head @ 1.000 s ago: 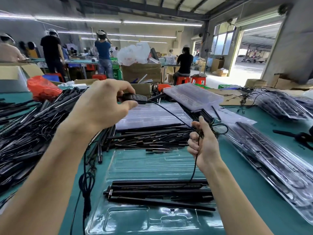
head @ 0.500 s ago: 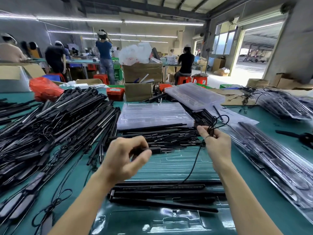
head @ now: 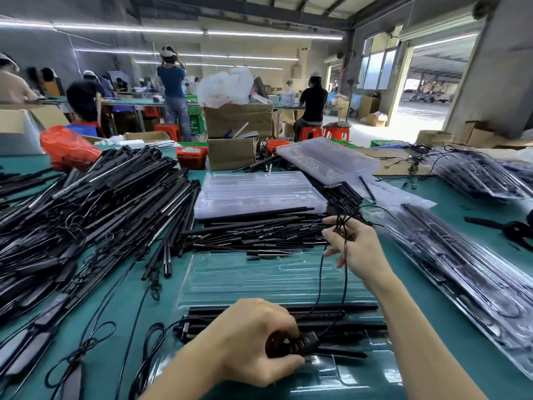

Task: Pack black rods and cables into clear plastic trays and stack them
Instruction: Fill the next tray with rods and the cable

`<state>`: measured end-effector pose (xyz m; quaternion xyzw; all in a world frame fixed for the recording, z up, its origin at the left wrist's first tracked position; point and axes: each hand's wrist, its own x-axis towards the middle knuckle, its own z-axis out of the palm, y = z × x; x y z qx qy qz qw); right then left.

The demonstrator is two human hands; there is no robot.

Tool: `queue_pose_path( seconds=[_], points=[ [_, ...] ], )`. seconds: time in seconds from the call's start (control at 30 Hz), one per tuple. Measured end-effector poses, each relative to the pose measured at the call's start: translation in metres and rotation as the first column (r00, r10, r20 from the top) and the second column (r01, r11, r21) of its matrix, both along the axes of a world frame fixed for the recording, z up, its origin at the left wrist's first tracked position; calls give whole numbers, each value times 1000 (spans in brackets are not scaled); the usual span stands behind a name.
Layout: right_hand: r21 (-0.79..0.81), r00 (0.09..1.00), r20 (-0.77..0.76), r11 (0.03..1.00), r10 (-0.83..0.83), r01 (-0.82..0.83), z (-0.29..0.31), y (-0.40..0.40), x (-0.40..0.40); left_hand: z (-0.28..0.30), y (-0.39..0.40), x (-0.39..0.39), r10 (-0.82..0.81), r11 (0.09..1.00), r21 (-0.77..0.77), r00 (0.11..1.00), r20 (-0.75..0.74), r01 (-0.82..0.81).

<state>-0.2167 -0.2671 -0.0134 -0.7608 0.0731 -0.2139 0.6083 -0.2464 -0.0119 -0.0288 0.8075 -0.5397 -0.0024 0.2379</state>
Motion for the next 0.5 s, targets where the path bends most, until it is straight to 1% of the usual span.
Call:
queue_pose_path(
  seconds=[0.13,0.23,0.33,0.5],
  points=[
    [125,997,31,989,77,-81,-5,1,-3,-1,4,-8,-7,1000,-9,998,-60,6],
    [84,998,30,995,48,-50,-9,1,-1,2,8,-14,25,1000,2,995,-95,-25],
    [63,999,28,998,19,-20,-10,2,1,7,14,-16,20,1000,16,992,-124,-18],
    [127,995,14,987,95,-96,-14,3,-3,6,15,-17,-1,998,68,983,-186,14]
  ],
)
